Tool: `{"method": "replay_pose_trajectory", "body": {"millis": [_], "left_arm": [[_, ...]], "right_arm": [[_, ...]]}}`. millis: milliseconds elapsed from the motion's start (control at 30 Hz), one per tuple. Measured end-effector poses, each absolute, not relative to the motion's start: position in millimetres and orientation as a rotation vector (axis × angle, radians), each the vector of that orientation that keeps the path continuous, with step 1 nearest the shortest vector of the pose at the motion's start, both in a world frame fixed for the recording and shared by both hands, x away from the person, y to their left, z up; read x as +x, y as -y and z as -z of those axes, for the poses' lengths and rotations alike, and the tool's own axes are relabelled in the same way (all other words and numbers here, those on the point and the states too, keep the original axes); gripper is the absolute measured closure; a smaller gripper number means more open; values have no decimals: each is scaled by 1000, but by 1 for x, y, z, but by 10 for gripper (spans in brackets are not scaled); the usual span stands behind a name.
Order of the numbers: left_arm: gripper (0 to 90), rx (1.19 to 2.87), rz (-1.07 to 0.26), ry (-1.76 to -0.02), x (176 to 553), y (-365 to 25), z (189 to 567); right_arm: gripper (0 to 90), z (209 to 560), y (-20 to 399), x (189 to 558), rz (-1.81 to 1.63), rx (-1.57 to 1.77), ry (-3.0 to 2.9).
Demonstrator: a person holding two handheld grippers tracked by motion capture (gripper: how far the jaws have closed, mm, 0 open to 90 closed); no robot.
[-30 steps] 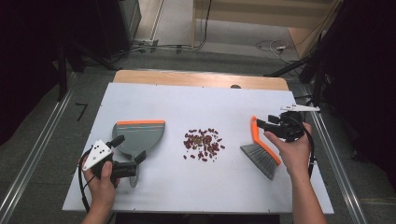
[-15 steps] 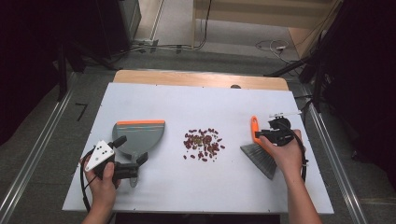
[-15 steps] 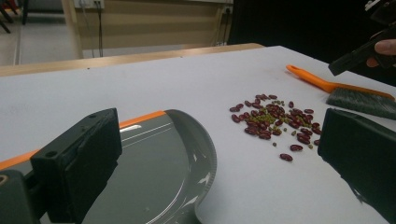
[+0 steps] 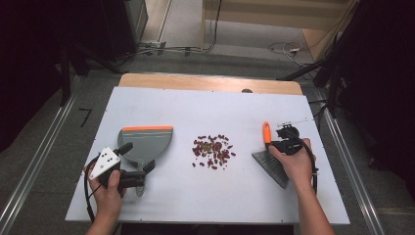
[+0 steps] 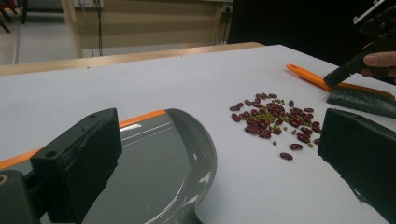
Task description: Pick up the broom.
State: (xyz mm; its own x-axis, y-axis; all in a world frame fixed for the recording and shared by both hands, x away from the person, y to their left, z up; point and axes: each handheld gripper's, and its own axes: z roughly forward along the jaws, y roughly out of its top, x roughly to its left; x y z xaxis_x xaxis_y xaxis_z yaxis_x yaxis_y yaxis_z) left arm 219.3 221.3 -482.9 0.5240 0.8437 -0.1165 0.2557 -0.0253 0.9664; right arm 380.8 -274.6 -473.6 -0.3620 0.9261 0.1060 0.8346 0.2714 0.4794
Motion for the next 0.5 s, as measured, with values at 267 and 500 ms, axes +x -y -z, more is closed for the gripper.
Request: {"method": "replay_pose_trajectory", "body": {"millis": [267,500], "left_arm": [[0,1571,-610,-968,219,-219,483],[0,1581,-609,-962,219,-215,484]], "right_arm": [[655,479,269,381,-623,1631,-2344],[659,479,269,382,-617,1629,-2360]]}}
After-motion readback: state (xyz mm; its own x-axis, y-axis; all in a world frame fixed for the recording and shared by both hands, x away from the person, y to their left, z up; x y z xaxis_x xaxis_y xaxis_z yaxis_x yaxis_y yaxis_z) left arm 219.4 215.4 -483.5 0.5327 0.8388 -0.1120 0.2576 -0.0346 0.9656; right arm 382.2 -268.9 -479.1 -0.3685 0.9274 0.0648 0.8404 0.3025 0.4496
